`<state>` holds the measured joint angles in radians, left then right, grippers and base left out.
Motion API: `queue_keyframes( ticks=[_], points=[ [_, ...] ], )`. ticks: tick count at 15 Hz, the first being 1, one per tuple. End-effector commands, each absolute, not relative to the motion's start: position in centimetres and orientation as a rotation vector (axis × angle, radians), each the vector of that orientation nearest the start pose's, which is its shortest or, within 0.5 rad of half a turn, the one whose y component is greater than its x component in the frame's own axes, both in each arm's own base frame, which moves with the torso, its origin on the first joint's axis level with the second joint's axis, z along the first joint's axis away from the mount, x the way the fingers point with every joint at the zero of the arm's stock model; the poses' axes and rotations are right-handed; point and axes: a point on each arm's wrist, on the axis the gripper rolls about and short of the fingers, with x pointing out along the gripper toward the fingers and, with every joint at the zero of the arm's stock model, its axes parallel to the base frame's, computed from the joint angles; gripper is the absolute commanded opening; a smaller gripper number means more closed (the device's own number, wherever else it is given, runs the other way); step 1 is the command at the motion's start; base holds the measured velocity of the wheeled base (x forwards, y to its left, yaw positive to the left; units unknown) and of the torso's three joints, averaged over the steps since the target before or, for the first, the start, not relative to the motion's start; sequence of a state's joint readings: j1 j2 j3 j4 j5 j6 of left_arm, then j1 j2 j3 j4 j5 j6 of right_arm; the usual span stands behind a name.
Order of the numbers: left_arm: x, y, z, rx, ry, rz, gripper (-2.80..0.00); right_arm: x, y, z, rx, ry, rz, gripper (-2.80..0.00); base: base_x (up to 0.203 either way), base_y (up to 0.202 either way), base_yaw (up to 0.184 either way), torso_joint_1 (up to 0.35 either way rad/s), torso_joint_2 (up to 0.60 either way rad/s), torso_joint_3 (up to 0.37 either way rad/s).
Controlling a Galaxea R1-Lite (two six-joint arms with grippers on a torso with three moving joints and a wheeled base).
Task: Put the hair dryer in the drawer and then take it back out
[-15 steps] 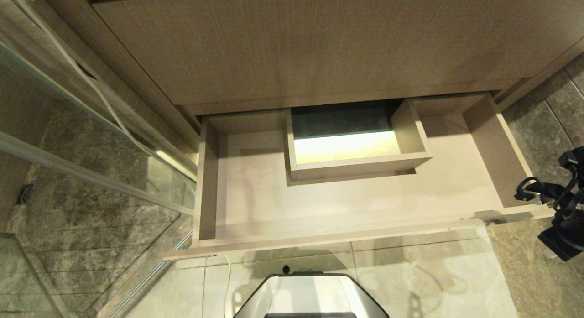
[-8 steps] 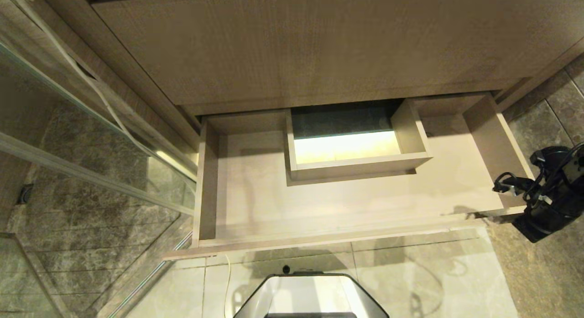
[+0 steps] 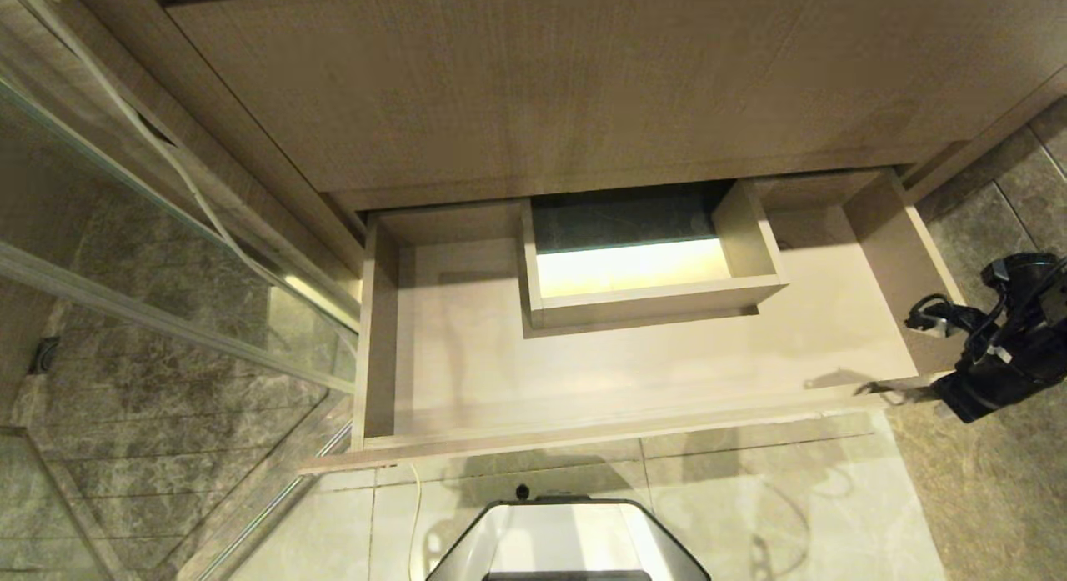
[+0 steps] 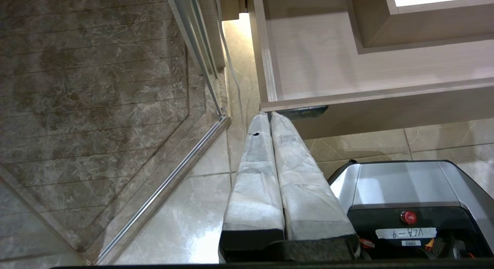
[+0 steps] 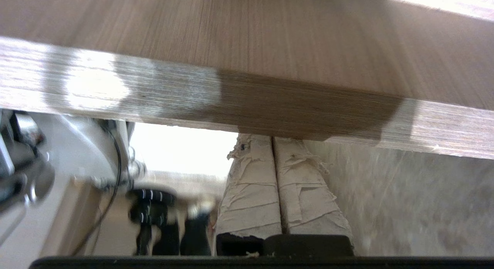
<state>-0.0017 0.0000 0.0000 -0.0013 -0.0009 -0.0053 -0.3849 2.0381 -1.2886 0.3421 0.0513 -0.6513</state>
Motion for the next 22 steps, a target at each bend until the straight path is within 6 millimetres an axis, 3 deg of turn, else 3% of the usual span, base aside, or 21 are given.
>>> queue_keyframes(
  ticks=[1, 8, 12, 17, 19, 22],
  points=[
    [-2.3, 0.0, 7.6, -0.006, -0.002, -0.003, -2.8, 34.4, -13.7, 13.7, -0.396, 0.942, 0.019, -2.8, 0.0, 0.0, 0.0, 0.0, 0.0, 0.0],
    [-2.3, 0.0, 7.6, -0.006, -0.002, -0.003, -2.8, 38.4, -15.2, 20.5, -0.545, 0.274, -0.171, -2.8, 0.0, 0.0, 0.0, 0.0, 0.0, 0.0],
    [-2.3, 0.0, 7.5, -0.006, 0.0, -0.003, -2.8, 37.2, -14.7, 22.2, -0.531, 0.219, -0.192, -2.8, 0.0, 0.0, 0.0, 0.0, 0.0, 0.0],
    [-2.3, 0.0, 7.6, -0.006, -0.002, -0.002, -2.8, 32.2, -12.6, 25.1, -0.491, 0.249, -0.183, -2.8, 0.0, 0.0, 0.0, 0.0, 0.0, 0.0],
    [-2.3, 0.0, 7.5, -0.005, -0.001, -0.003, -2.8, 27.5, -10.5, 26.9, -0.473, 0.254, -0.175, -2.8, 0.0, 0.0, 0.0, 0.0, 0.0, 0.0],
    [-2.3, 0.0, 7.6, -0.005, -0.001, -0.003, -2.8, 19.8, -6.7, 27.4, -0.422, 0.232, -0.15, -2.8, 0.0, 0.0, 0.0, 0.0, 0.0, 0.0]
  ],
)
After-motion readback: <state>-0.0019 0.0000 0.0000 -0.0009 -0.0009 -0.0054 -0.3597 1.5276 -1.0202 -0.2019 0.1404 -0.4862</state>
